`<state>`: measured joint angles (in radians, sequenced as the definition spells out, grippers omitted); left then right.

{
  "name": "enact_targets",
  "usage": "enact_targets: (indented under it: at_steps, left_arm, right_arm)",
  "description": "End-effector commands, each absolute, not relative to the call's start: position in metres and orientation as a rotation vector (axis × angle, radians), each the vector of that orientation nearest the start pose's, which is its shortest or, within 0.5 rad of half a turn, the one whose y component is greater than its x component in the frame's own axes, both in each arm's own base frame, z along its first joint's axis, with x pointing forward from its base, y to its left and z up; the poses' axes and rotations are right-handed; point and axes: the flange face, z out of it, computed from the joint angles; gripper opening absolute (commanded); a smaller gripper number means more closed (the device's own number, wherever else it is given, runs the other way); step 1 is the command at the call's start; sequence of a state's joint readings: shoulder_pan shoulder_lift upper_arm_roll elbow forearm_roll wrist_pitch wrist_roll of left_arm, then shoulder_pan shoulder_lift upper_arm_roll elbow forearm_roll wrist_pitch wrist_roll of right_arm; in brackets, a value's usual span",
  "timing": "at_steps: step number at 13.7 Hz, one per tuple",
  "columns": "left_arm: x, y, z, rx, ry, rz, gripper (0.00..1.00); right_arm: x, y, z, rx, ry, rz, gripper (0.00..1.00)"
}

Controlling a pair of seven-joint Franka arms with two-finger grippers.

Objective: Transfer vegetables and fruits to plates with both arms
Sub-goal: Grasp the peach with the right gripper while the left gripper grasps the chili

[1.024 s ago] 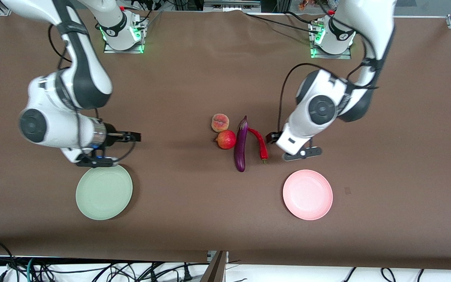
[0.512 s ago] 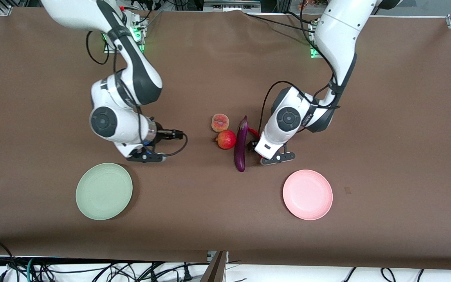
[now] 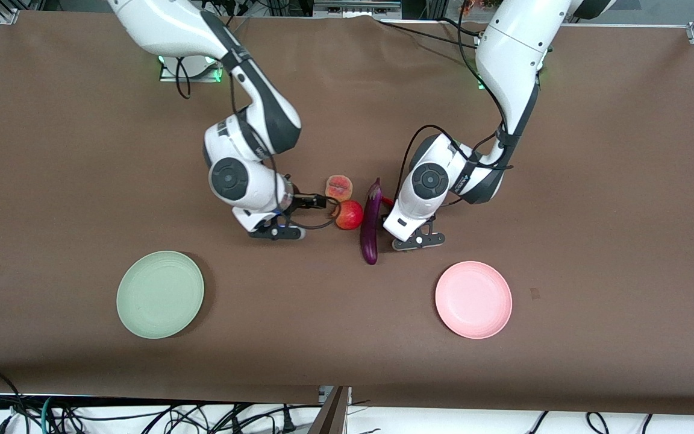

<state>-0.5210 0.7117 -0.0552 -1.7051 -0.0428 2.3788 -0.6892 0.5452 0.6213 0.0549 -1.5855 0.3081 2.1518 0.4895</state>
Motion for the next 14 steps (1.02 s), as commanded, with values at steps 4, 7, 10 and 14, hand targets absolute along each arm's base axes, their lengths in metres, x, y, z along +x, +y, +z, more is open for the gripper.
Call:
enact_targets:
  at_steps: [4,7,10,14]
  left_arm:
    - [0.572,-0.352,0.203,-3.117,-0.26,0.122,0.16]
    - [0.589,-0.317,0.267,-3.032,-0.231,0.096,0.17]
    - [0.608,-0.282,0.292,-2.915,-0.147,0.081,0.17]
    - [0.666,-0.215,0.332,-2.92,0.107,0.002,0.17]
  right_arm:
    - [0.536,0.446,0.237,-2.906,0.155,0.261,0.99]
    - [0.526,0.457,0.233,-2.912,0.126,0.275,0.99]
    - [0.518,0.463,0.224,-2.922,0.112,0.293,0.99]
    - [0.504,0.472,0.214,-2.938,0.079,0.325,0.99]
